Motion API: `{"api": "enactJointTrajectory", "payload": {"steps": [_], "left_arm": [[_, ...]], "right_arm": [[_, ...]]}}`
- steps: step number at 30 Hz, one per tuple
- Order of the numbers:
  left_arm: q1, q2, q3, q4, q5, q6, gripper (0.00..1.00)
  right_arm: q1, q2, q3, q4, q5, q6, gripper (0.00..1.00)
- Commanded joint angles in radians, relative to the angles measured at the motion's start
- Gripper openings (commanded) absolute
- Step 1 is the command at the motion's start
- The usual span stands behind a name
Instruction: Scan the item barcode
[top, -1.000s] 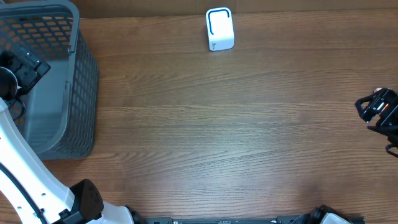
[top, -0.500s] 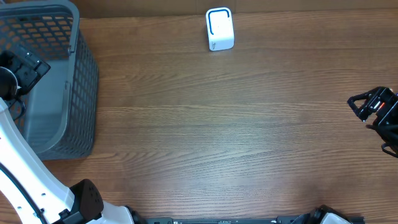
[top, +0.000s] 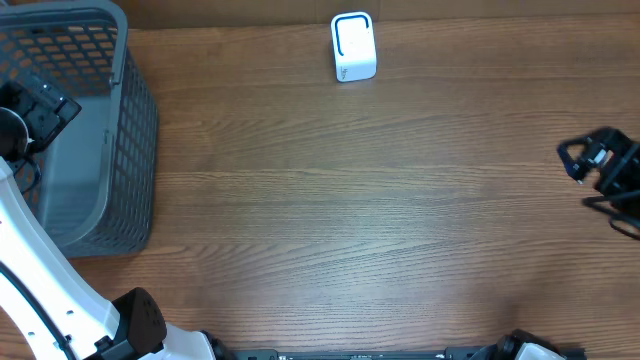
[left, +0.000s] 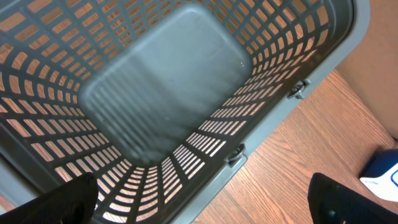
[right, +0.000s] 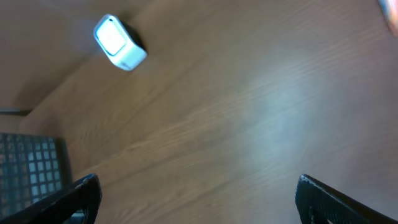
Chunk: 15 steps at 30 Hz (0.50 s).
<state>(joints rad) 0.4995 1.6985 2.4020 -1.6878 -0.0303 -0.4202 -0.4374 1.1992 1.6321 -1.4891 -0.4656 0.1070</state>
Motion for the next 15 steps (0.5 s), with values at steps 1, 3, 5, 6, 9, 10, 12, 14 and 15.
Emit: {"api": "enactJointTrajectory", "payload": {"steps": [1, 3, 5, 6, 9, 10, 12, 14, 15], "left_arm": [[0.004, 0.001, 0.003, -0.002, 0.005, -0.010, 1.00], [0.004, 0.001, 0.003, -0.002, 0.005, -0.010, 1.00], [0.004, 0.001, 0.003, -0.002, 0.005, -0.010, 1.00], [0.004, 0.001, 0.003, -0.002, 0.005, -0.010, 1.00], [0.004, 0.001, 0.003, -0.002, 0.005, -0.010, 1.00], [0.004, 0.001, 0.003, -0.002, 0.005, -0.010, 1.00], [0.004, 0.001, 0.003, -0.002, 0.005, -0.010, 1.00], [0.004, 0.001, 0.003, -0.002, 0.005, -0.010, 0.99], [0.004, 0.001, 0.003, -0.002, 0.005, -0.010, 1.00]], "right_arm": [[0.121, -0.092, -0.073, 0.117, -0.005, -0.002, 1.00], [0.225, -0.156, -0.149, 0.245, 0.014, -0.002, 1.00], [0.318, -0.217, -0.229, 0.350, 0.053, -0.002, 1.00], [0.372, -0.257, -0.282, 0.409, 0.084, -0.002, 1.00], [0.510, -0.384, -0.438, 0.555, 0.179, -0.002, 1.00], [0.549, -0.431, -0.488, 0.593, 0.202, -0.002, 1.00], [0.592, -0.519, -0.563, 0.613, 0.214, -0.002, 1.00], [0.603, -0.588, -0.613, 0.613, 0.215, -0.002, 1.00], [0.603, -0.621, -0.631, 0.612, 0.220, -0.002, 1.00]]}}
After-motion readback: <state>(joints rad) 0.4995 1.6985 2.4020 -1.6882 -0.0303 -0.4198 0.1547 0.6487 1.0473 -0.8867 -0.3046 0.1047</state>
